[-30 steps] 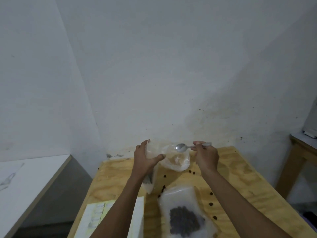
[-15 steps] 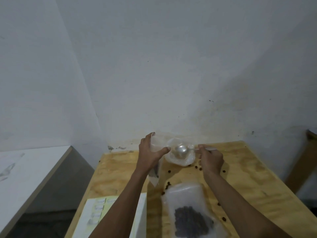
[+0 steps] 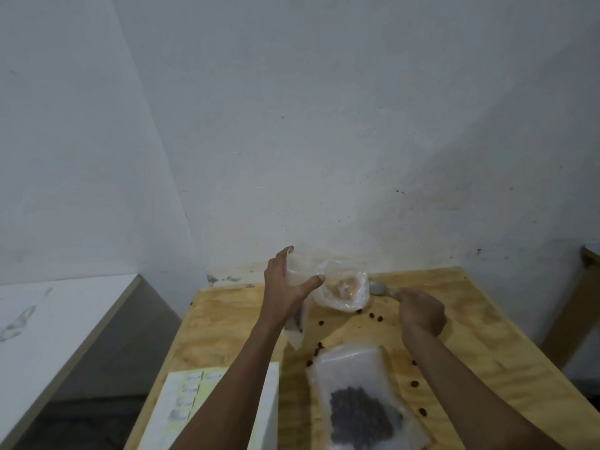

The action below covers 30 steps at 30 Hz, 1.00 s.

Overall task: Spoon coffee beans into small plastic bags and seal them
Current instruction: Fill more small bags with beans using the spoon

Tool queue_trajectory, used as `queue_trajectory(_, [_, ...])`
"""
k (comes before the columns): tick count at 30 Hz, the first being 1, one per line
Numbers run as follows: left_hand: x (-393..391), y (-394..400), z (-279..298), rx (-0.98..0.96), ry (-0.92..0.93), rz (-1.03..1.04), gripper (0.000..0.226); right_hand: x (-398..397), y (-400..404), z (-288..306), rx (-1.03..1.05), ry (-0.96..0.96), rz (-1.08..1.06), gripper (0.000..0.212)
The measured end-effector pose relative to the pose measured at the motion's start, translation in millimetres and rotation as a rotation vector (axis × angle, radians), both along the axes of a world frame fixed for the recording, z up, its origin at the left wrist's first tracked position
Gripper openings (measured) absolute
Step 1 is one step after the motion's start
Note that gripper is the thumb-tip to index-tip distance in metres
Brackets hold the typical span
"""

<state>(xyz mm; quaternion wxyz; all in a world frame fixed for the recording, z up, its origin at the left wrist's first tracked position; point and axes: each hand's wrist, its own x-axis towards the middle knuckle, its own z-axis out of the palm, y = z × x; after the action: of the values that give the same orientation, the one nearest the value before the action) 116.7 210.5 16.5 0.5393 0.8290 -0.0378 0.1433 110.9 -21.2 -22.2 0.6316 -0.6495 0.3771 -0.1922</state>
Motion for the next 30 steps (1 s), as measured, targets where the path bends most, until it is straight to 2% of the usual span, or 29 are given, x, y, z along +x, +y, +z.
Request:
queue_trajectory(5, [-5,2,8,0.000,-0.012,0.021,0.100,-9,3,8,-0.210,0.049,0.140,0.015])
queue_trajectory(8, [-11,1,13,-0.006,-0.026,0.012,0.101,-11,1,13,-0.255,0.053,0.172,0.019])
queue_trajectory(12, [-17,-2,20,-0.034,-0.046,0.009,0.102,-24,8,34,-0.272,-0.121,0.212,0.019])
queue_trajectory(16, [-23,-11,35,-0.131,-0.020,-0.005,0.099,-40,25,79,-0.177,-0.410,0.582,0.014])
queue_trajectory(19, [-32,-20,62,-0.317,0.020,-0.030,0.076,-52,42,111,-0.201,-0.478,0.847,0.024])
queue_trajectory(20, [-33,-21,70,-0.343,0.024,-0.037,0.079,-57,47,118,-0.246,-0.502,0.874,0.026])
queue_trajectory(23, [-48,-24,85,-0.312,0.087,-0.050,0.128,-74,62,131,-0.387,-0.570,0.821,0.031])
queue_trajectory(24, [-56,-26,90,-0.336,0.103,-0.064,0.132,-79,66,134,-0.403,-0.589,0.773,0.030])
queue_trajectory(25, [-65,-26,95,-0.377,0.097,-0.092,0.129,-83,70,137,-0.405,-0.609,0.716,0.026])
queue_trajectory(27, [-82,-27,101,-0.422,0.033,-0.135,0.103,-91,71,143,-0.383,-0.639,0.616,0.020])
queue_trajectory(30, [-104,-25,100,-0.324,-0.189,-0.026,0.069,-106,69,153,-0.316,-0.685,0.553,0.022])
